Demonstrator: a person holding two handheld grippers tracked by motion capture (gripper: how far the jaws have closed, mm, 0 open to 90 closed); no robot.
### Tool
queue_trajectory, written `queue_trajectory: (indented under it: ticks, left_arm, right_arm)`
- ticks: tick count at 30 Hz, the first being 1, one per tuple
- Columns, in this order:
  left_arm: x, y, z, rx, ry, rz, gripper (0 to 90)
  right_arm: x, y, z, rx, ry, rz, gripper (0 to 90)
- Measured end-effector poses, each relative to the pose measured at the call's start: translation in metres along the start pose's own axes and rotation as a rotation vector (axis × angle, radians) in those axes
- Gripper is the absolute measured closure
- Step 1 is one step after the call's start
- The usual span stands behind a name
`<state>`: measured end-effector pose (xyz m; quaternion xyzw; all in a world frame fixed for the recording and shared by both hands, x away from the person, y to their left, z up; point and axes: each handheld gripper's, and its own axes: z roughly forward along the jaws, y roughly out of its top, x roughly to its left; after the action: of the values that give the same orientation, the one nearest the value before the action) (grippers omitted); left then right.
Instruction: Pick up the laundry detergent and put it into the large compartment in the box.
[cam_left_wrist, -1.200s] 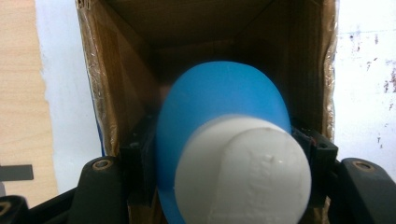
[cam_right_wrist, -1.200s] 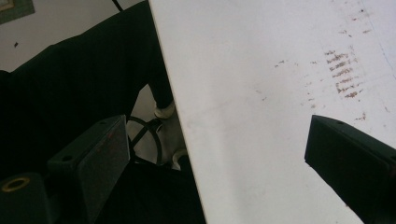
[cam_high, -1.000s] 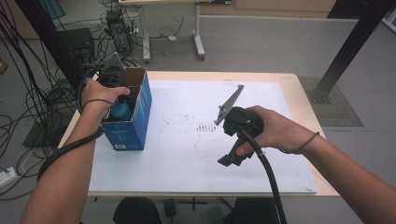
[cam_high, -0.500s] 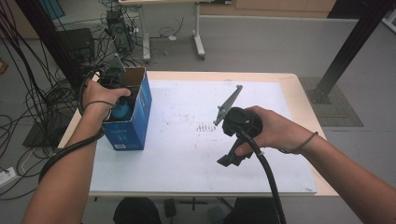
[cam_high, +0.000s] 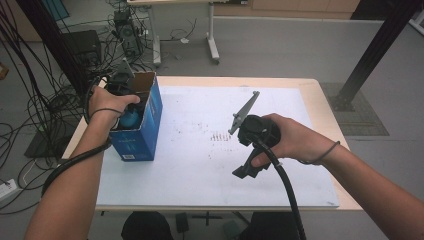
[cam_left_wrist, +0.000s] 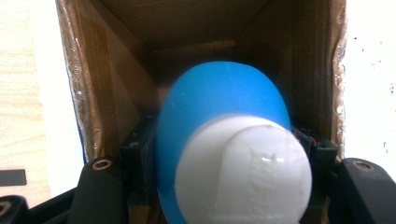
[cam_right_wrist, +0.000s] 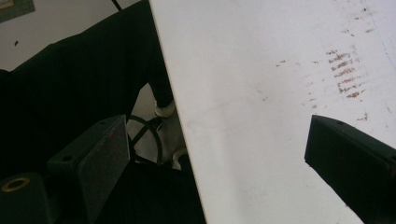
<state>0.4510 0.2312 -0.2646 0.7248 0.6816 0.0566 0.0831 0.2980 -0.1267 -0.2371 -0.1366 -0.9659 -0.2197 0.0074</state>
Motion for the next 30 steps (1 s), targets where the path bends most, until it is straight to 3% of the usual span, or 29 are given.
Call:
queue_trajectory:
  ticks: [30]
  left_arm:
    - [-0.0006,-0.0001,0.0003,-0.001,0.003,-0.001,37.7]
  right_arm:
    - [-0.0006,-0.0009,-0.0001,-0.004,0.002,0.003,6.3]
